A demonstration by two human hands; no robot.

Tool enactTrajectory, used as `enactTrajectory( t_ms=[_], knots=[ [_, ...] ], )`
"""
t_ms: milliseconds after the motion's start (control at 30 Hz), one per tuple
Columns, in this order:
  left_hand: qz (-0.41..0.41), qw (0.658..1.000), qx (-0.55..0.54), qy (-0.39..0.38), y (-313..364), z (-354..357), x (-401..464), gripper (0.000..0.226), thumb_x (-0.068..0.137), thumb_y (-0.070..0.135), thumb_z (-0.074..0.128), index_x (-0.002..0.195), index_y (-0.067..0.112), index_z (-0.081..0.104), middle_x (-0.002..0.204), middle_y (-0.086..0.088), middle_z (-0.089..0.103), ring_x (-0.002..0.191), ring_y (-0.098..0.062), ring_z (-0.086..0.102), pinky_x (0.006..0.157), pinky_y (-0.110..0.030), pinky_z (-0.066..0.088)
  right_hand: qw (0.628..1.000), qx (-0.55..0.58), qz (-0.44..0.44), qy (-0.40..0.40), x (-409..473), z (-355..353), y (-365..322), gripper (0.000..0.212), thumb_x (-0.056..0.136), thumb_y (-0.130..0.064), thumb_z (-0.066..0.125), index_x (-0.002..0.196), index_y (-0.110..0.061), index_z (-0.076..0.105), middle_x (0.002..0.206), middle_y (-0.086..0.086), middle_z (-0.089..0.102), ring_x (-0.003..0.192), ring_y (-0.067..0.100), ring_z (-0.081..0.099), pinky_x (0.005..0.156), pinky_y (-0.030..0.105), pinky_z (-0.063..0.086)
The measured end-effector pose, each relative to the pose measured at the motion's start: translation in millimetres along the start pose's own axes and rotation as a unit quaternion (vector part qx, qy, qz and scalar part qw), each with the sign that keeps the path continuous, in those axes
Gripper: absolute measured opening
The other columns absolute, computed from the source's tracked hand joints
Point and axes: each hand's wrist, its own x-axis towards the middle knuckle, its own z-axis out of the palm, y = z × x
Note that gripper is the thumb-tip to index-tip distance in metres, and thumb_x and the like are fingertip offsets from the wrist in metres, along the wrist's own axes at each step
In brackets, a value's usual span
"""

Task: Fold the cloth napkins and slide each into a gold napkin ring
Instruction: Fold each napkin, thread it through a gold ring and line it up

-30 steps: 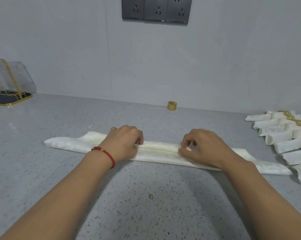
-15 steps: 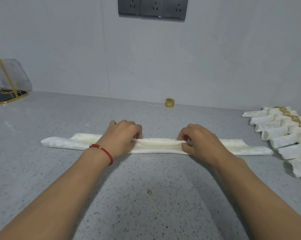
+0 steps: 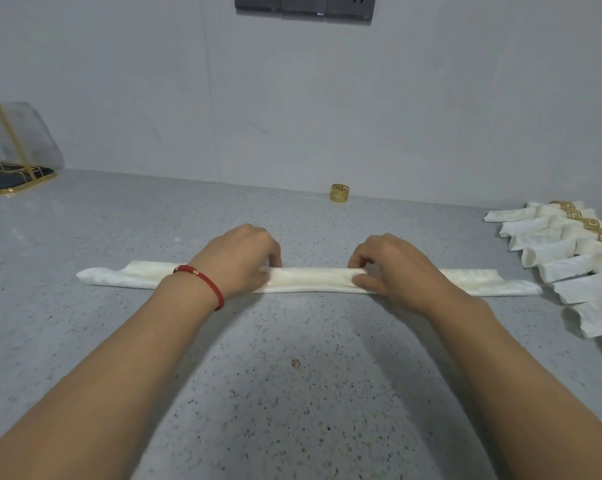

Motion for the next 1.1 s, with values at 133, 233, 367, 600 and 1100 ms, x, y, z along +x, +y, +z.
enactTrajectory(
  t_ms=[133,233,367,600,1100],
  knots=[
    [-0.034,0.994,0.101,-0.003,30.7,0.2,-13.2,0.018,0.091,0.016,0.059,0.108,0.022,0.063,0.095,-0.002,0.054,0.086,-0.026,0.057,0.068,-0.035,0.042,0.997,-0.062,0.005,-0.048,0.9,-4.0,-10.0,0.009,0.094,-0.022,0.065,0.1,-0.026,0.061,0.1,-0.007,0.058,0.09,0.016,0.056,0.076,0.033,0.049],
    [-0.052,0.996,0.065,0.012,40.7,20.1,-36.7,0.011,0.097,0.024,0.046,0.104,0.021,0.053,0.098,-0.001,0.057,0.079,-0.021,0.047,0.074,-0.034,0.039,0.994,-0.059,0.01,-0.089,-4.0,-9.2,-12.1,0.017,0.09,-0.018,0.066,0.101,-0.029,0.06,0.1,-0.008,0.056,0.089,0.013,0.055,0.077,0.031,0.05],
    [-0.051,0.999,0.013,0.008,40.3,49.6,-57.2,0.052,0.101,0.048,0.026,0.147,0.024,0.03,0.127,-0.003,0.049,0.116,-0.025,0.047,0.103,-0.051,0.037,0.99,-0.05,0.015,-0.132,-11.7,-19.5,-17.9,0.018,0.085,-0.028,0.069,0.1,-0.033,0.06,0.098,-0.011,0.056,0.087,0.012,0.057,0.073,0.031,0.05],
    [-0.049,0.998,0.035,0.004,43.8,62.5,-63.5,0.066,0.099,0.06,0.012,0.154,0.024,0.02,0.163,-0.005,0.014,0.144,-0.036,0.02,0.112,-0.062,0.023,0.998,-0.053,-0.019,0.041,-1.2,0.7,-49.1,0.046,0.103,-0.052,0.043,0.137,-0.023,0.055,0.136,-0.001,0.057,0.123,0.022,0.054,0.099,0.043,0.048],
    [-0.087,0.993,-0.023,0.081,51.0,56.4,-67.0,0.04,0.106,0.031,0.02,0.127,0.013,0.05,0.136,-0.006,0.051,0.112,-0.025,0.051,0.093,-0.043,0.043,0.987,-0.02,0.073,-0.141,8.5,51.2,-66.9,0.069,0.105,-0.06,0.004,0.165,-0.027,-0.002,0.173,0.005,-0.01,0.157,0.028,-0.02,0.122,0.06,-0.016]
  ],
)
